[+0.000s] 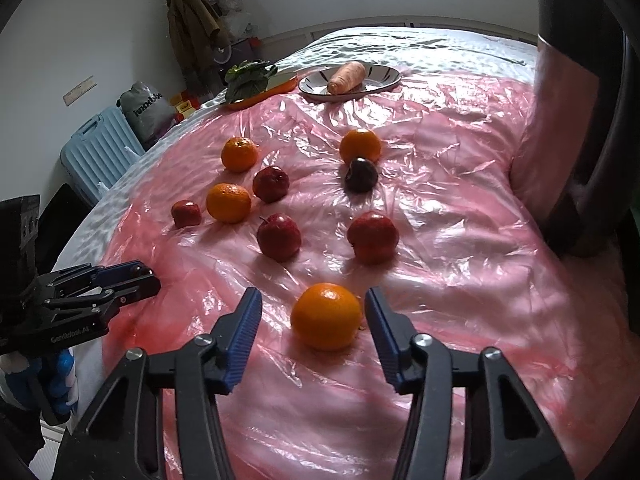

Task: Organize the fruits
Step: 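Grasp the dark plum with the left gripper while the right gripper grasps an orange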

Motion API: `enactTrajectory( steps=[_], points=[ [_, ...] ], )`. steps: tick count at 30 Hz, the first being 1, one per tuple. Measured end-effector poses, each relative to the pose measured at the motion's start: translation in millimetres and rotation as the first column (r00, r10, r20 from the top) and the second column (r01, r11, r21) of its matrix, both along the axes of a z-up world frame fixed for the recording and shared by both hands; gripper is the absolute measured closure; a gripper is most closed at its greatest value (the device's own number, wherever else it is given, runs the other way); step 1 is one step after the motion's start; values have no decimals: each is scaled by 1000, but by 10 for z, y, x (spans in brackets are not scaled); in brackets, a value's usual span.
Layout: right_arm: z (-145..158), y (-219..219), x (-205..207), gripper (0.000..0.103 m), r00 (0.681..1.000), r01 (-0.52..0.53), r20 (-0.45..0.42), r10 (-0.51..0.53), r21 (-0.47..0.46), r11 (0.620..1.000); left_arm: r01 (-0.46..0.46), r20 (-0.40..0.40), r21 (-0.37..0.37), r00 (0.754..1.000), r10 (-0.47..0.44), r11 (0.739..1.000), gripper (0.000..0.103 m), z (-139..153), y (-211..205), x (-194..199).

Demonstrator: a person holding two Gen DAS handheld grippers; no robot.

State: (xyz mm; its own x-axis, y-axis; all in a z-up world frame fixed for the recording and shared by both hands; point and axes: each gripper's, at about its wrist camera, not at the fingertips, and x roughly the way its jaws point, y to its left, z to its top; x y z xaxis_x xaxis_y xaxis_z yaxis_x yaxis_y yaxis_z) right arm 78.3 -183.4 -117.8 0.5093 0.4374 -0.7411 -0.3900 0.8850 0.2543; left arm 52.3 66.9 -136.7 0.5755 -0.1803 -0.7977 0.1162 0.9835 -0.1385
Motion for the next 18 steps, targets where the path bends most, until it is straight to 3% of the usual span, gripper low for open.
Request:
enactTrajectory(
  steps=[13,18],
  points=[
    [-161,-3,88,10,998,38,-58,-38,-12,999,8,-14,-24,1000,-8,1000,67,-49,37,17],
    [-187,-8,92,23,996,44,-71,-45,-13,999,0,-22,-32,1000,-1,999,72,-77,67,26]
  ],
)
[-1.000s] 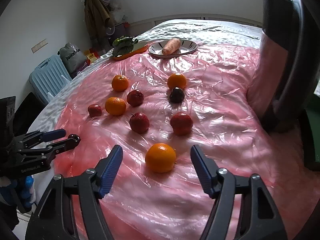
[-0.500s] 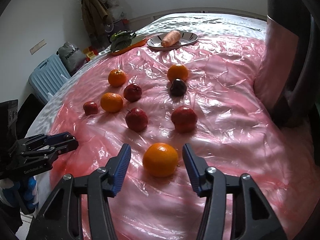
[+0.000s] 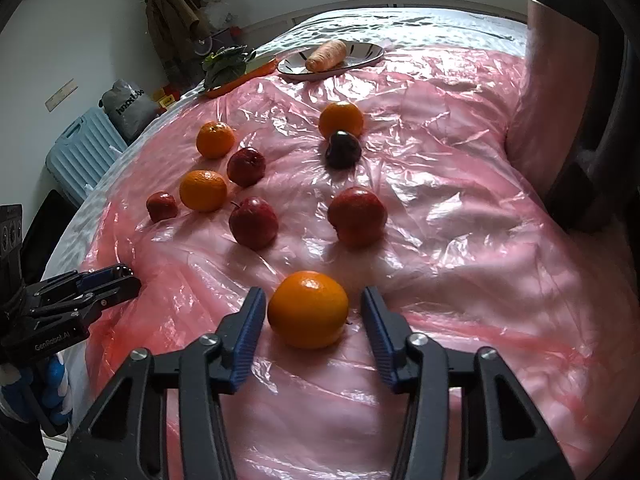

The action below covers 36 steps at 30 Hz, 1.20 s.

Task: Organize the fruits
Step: 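Grasp the dark plum with the left gripper while the right gripper grasps an orange, then lift the plum with the left gripper while the right gripper lifts the orange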

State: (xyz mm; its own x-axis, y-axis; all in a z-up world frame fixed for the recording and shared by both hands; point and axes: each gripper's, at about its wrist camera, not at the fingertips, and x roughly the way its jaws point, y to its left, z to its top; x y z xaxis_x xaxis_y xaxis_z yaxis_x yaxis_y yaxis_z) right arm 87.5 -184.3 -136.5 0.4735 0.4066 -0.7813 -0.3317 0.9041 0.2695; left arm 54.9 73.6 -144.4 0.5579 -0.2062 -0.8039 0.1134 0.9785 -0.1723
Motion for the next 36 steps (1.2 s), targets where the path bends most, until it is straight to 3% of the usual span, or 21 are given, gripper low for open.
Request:
enactTrajectory(
  steps=[12,23,36],
  points=[
    [-39,-61,6,38,1000,16,-18,-16,34,999,-9,5,9,1000,9,1000,80,-10,26,-34],
    [19,-226,-15,38,998,58,-32,-55,124,991,-62,9,-81,998,63,995,80,69,195,-80],
    [268,-339,-153,38,997,81,11,-82,109,991,-74,55,-84,995,79,994,80,340,202,-220]
  ],
)
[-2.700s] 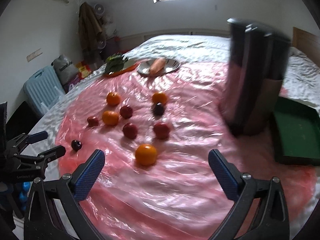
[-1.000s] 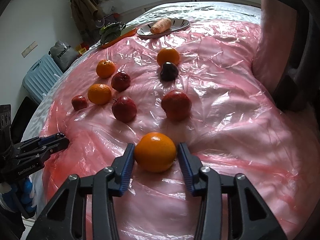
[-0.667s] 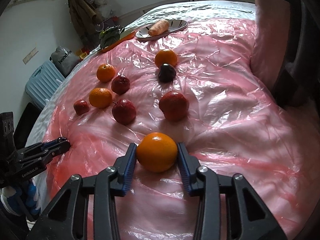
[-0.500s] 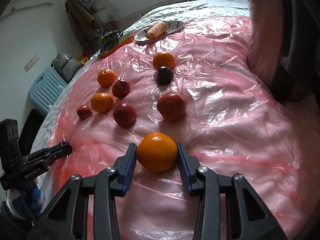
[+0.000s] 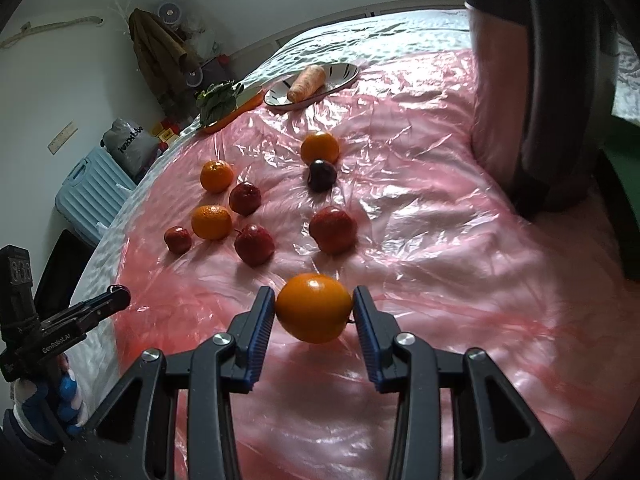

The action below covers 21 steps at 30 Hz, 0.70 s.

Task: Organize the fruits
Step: 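Lift the plum with the left gripper while the right gripper lifts the orange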

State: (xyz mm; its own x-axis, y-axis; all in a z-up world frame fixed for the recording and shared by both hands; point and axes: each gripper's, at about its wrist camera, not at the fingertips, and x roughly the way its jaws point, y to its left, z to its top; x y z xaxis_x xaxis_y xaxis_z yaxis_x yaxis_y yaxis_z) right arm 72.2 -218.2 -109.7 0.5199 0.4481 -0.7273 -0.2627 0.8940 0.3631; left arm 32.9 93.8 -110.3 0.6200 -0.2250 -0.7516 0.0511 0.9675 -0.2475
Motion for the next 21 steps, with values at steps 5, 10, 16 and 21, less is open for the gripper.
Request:
enactTrajectory(
  steps=[5,10,16,21],
  points=[
    [150,-45,-105,38,999,-7,34,7,-22,1000,5,15,15,1000,-5,1000,80,117,-48,-78],
    [223,-77,-184,38,999,-8,46,10,-51,999,12,33,29,999,-13,1000,80,228,-112,-148],
    [131,57,-109,38,999,-35,23,37,-77,996,14,31,31,999,-15,999,80,227,-133,-164],
    [-78,185,5,18,1000,-21,-24,18,-106,994,17,21,27,1000,-18,999,80,190,-128,-133]
  ],
)
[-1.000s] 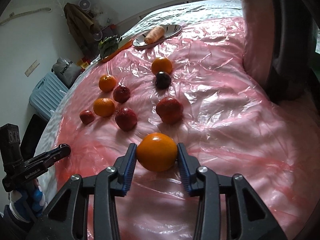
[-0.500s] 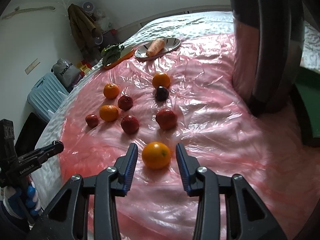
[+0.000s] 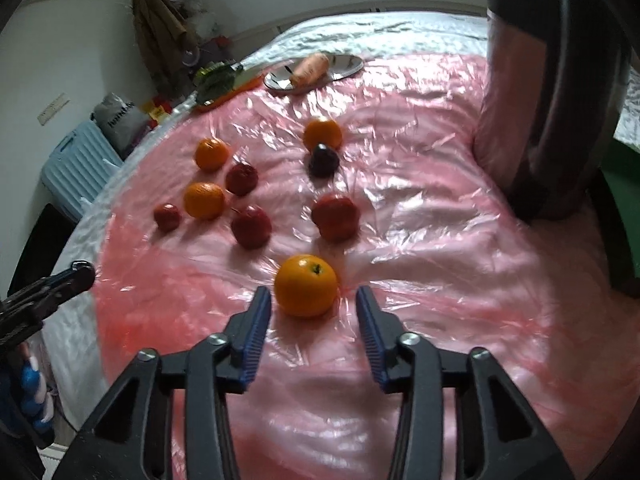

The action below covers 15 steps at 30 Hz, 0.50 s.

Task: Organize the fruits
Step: 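Lift the plum with the left gripper while the right gripper lifts the orange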

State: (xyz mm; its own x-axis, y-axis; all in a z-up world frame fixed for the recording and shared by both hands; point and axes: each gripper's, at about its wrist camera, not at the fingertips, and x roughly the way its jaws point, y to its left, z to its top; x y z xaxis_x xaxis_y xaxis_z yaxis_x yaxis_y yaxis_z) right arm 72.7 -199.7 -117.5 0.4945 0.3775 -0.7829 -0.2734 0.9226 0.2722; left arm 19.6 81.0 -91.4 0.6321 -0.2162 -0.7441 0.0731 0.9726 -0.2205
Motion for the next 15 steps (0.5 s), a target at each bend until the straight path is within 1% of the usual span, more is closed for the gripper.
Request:
enactTrajectory(
  steps=[1,3,10,11,12,15],
  points=[
    [-32,14,25,17,1000,4,-7,-4,0,1000,0,-2,-1,1000,0,1000,80,-10,5,19],
    [-83,56,65,12,1000,7,-11,-7,-9,1000,-2,-8,-3,1000,2,1000,80,-35,24,43],
    [-131,205,142,14,1000,-18,-6,18,-61,998,0,-18,-7,1000,0,1000,80,-101,35,96],
    [-140,223,142,31,1000,-24,-6,24,-76,997,-1,-18,-8,1000,0,1000,80,-101,34,98],
    [-148,225,145,36,1000,-29,-9,29,-79,996,-1,-18,-8,1000,1,1000,80,-100,33,100],
    [-158,176,139,36,999,-31,-13,31,-59,998,-4,-18,-8,1000,4,1000,80,-97,32,97]
  ],
)
